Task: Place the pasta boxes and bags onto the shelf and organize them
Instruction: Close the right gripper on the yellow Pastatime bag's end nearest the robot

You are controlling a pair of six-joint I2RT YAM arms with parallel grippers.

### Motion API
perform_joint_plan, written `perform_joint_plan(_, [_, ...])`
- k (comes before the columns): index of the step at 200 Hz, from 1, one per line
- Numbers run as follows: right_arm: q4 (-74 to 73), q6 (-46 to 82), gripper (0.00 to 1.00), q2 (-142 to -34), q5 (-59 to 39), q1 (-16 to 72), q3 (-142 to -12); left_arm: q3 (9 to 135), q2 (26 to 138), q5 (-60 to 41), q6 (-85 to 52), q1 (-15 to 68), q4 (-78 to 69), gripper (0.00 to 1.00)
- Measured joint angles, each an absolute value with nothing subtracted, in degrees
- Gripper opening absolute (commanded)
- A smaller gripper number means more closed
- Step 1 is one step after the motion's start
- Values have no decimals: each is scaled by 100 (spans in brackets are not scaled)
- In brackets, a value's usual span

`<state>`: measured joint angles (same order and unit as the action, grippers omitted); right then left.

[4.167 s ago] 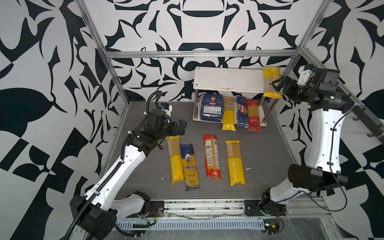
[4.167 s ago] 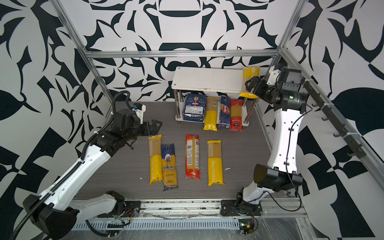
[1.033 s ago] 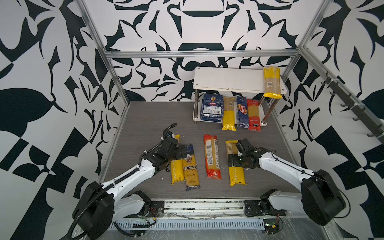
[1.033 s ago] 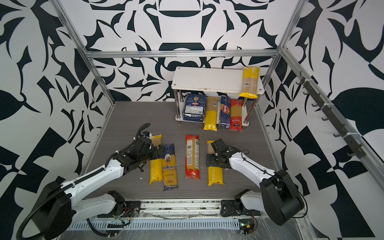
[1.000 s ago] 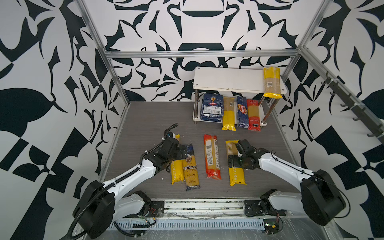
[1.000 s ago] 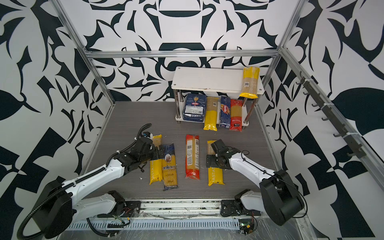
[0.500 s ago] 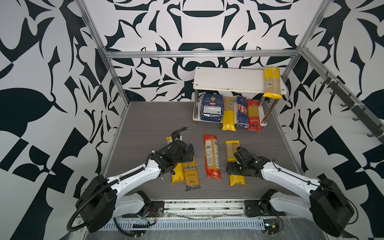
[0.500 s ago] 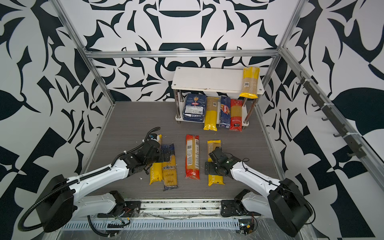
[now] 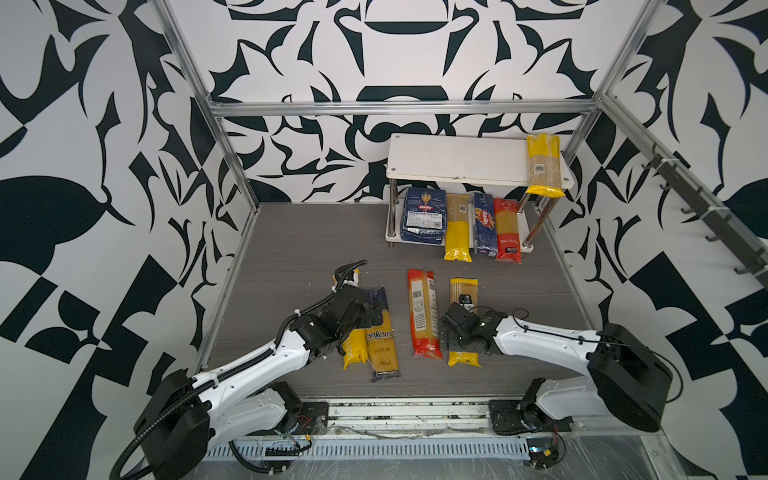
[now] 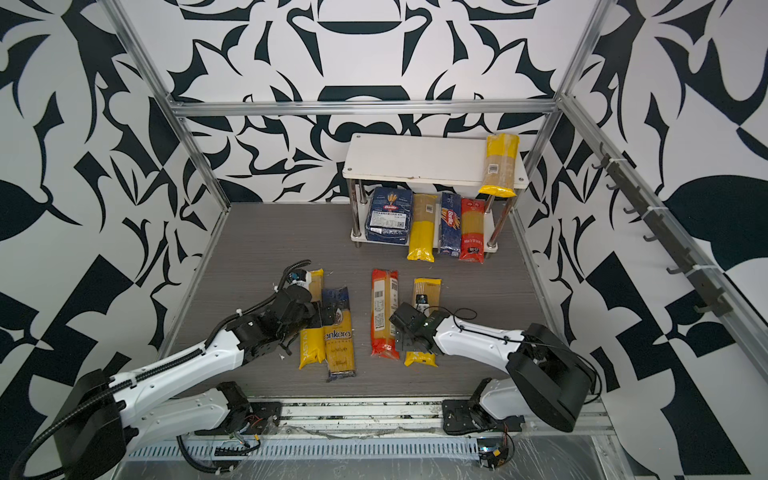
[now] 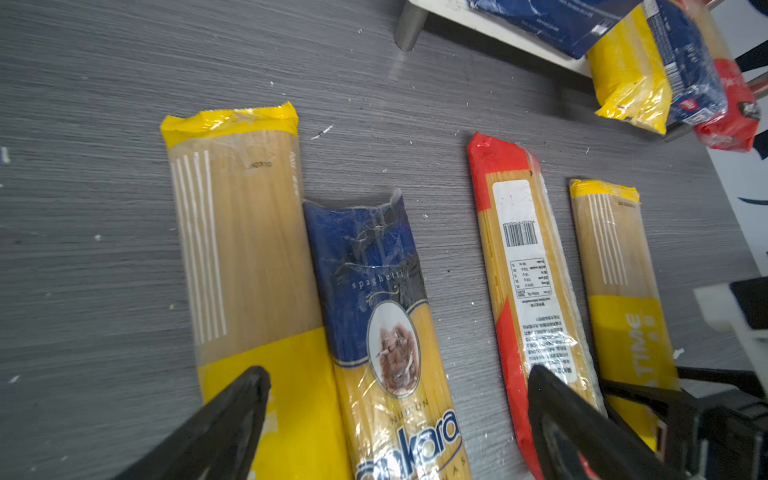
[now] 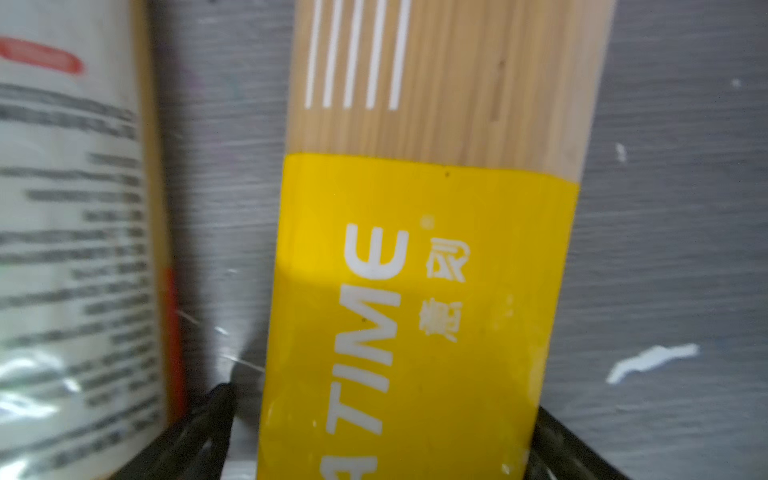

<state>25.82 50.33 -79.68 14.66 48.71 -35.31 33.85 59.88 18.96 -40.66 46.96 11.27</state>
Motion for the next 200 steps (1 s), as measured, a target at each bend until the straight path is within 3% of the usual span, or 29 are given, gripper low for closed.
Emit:
perform_joint_plan(119, [2049, 5282, 99, -8462, 1874, 5072, -3636, 3063, 4971, 2196, -4112, 4696, 1619, 99])
perform_joint_plan(146, [1822, 5341, 90, -8608, 2049, 5081, -3625, 3061, 4921, 2217, -4115, 4696, 1688, 99])
perform_joint_plan(176, [1516, 5371, 64, -8698, 2270, 5087, -3562, 3061, 4853, 2231, -4112, 4696, 1789, 99])
perform_joint_plan(200, [1278, 5384, 54, -8707, 2388, 5087, -3474, 3061, 4768, 2239, -4112, 4696, 1916, 99])
